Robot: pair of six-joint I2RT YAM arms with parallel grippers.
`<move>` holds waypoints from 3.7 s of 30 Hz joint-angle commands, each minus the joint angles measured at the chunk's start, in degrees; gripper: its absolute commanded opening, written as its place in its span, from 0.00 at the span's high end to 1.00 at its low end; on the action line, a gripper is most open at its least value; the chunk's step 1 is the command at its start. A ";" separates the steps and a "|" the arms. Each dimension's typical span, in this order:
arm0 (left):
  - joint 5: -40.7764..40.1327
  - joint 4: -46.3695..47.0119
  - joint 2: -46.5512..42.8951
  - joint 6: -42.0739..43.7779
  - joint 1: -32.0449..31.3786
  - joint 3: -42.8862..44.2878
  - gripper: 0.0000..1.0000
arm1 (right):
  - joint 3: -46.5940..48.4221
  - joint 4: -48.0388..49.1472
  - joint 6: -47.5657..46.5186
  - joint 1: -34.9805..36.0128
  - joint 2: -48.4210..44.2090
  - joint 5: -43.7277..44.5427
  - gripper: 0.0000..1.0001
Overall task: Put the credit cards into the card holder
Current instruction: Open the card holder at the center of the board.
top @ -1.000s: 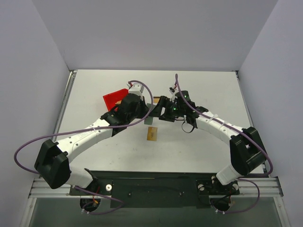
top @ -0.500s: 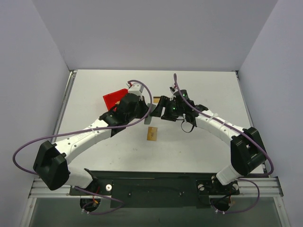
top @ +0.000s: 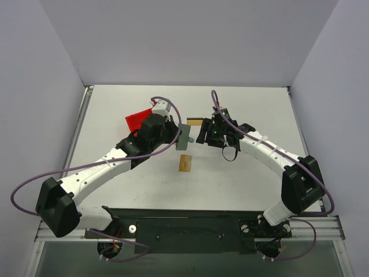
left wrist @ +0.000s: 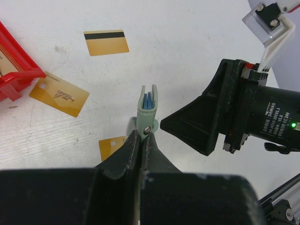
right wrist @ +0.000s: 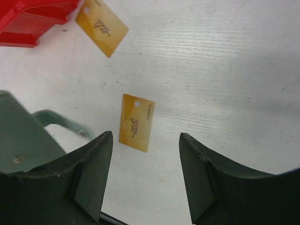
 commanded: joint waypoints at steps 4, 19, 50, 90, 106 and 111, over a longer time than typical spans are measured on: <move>-1.28 4.08 -2.31 -0.53 0.53 0.16 1.00 | -3.36 1.10 -2.30 -2.43 -4.92 1.50 0.45; 19.00 19.96 5.58 -5.28 1.85 -4.50 1.00 | -15.94 11.42 -1.16 -12.88 -19.95 -5.99 0.44; 13.50 12.70 25.03 -3.88 -3.95 0.42 0.56 | -21.30 13.17 -0.89 -17.38 -22.24 -4.50 0.33; -7.70 1.44 -4.77 -0.62 1.76 -19.09 0.50 | -19.36 23.19 -34.81 -21.94 -19.08 19.41 0.00; -12.00 0.39 -7.93 -0.53 2.38 -20.32 0.50 | -41.41 55.79 -33.68 -28.88 -10.81 17.83 0.04; -11.47 1.09 -7.58 -0.71 2.99 -20.85 0.50 | -46.52 66.40 -32.44 -30.12 -10.29 16.86 0.05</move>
